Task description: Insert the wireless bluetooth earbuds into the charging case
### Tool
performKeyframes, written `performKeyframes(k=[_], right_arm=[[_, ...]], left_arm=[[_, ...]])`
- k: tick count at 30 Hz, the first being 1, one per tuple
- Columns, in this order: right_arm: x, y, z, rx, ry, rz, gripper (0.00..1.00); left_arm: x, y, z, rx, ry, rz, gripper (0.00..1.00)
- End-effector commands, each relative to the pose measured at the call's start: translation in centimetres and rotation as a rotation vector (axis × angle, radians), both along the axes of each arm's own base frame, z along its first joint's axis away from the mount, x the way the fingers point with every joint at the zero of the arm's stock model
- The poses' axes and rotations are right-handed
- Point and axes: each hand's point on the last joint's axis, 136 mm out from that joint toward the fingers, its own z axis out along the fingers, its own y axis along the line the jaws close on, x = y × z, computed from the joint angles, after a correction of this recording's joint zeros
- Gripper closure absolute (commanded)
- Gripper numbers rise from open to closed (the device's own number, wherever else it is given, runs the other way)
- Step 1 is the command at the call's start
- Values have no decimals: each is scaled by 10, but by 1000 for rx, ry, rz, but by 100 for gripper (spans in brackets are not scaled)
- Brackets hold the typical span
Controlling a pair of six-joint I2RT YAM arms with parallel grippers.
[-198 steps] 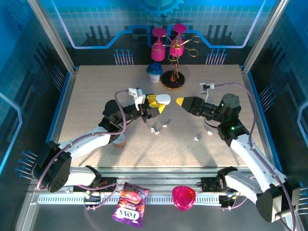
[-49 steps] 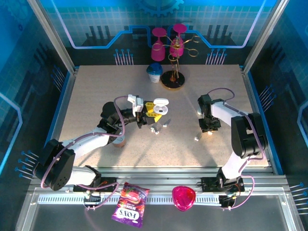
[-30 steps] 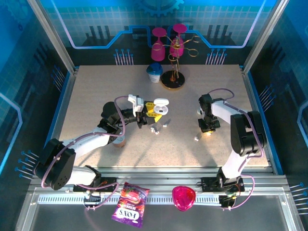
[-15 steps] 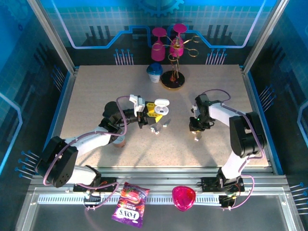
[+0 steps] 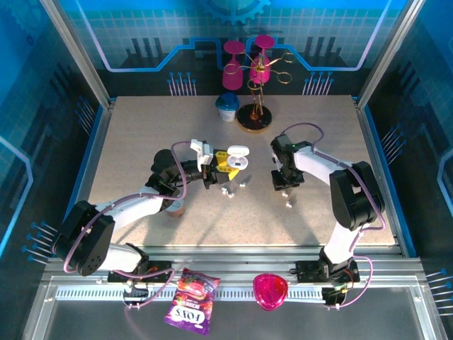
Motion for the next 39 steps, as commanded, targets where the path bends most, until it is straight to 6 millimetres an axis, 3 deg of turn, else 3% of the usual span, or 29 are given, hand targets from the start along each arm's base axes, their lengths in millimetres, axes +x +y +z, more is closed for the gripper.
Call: performKeyframes(k=[1, 10, 17, 39], right_arm=[[-7, -19, 18, -174, -2, 2, 63], [-20, 0, 13, -284, 54, 35, 71], [-25, 0, 7, -380, 83, 63, 75], [-20, 6, -10, -414, 109, 101, 78]], left_arm=[[-12, 3, 13, -22, -61, -20, 78], [-25, 14, 28, -35, -110, 15, 78], [-28, 15, 29, -25, -121, 11, 77], [-28, 14, 27, -25, -111, 6, 77]])
